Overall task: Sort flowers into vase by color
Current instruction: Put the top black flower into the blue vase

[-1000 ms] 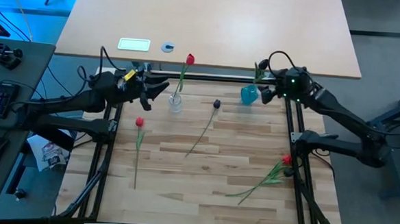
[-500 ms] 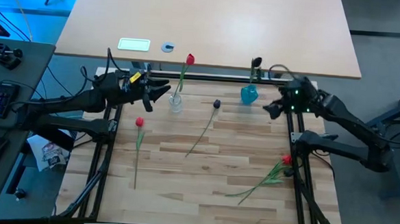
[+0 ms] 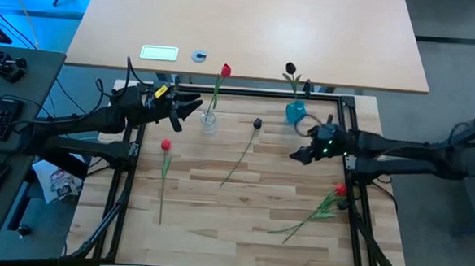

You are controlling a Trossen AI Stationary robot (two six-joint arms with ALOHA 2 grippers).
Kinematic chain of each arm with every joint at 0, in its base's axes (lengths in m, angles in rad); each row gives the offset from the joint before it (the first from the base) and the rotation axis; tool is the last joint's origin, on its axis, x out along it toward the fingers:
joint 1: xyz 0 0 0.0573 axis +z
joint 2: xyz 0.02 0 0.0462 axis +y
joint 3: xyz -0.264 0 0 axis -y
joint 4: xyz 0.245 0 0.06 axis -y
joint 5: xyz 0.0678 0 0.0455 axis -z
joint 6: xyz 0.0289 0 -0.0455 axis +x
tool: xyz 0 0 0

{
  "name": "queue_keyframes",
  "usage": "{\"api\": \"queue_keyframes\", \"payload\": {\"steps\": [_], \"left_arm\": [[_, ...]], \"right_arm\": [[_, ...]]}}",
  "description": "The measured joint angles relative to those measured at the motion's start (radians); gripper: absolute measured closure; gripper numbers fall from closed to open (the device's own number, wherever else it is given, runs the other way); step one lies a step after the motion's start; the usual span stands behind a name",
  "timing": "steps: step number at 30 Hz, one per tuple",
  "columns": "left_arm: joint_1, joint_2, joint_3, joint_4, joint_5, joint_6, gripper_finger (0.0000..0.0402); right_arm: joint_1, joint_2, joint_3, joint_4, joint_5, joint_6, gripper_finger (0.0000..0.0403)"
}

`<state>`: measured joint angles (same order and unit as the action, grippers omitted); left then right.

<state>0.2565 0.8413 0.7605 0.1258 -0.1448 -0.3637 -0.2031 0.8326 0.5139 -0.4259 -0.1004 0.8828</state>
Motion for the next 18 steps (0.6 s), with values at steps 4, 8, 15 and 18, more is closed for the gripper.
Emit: {"api": "queue_keyframes", "payload": {"steps": [4,8,15,18], "left_arm": [[0.000,0.000,0.000,-0.001,0.000,-0.004,0.0256],[0.006,0.000,0.000,-0.046,0.000,-0.043,0.0256],[0.017,0.001,0.000,-0.139,-0.091,-0.046,0.0256],[0.018,0.001,0.000,-0.173,-0.139,-0.052,0.0256]], "right_arm": [[0.078,0.096,0.000,0.096,0.047,0.032,0.0089],[0.111,0.207,0.024,0.162,0.127,0.126,0.0089],[0.114,0.457,0.172,0.162,0.253,0.182,0.0089],[0.114,0.581,0.261,0.153,0.281,0.200,0.0089]]}}
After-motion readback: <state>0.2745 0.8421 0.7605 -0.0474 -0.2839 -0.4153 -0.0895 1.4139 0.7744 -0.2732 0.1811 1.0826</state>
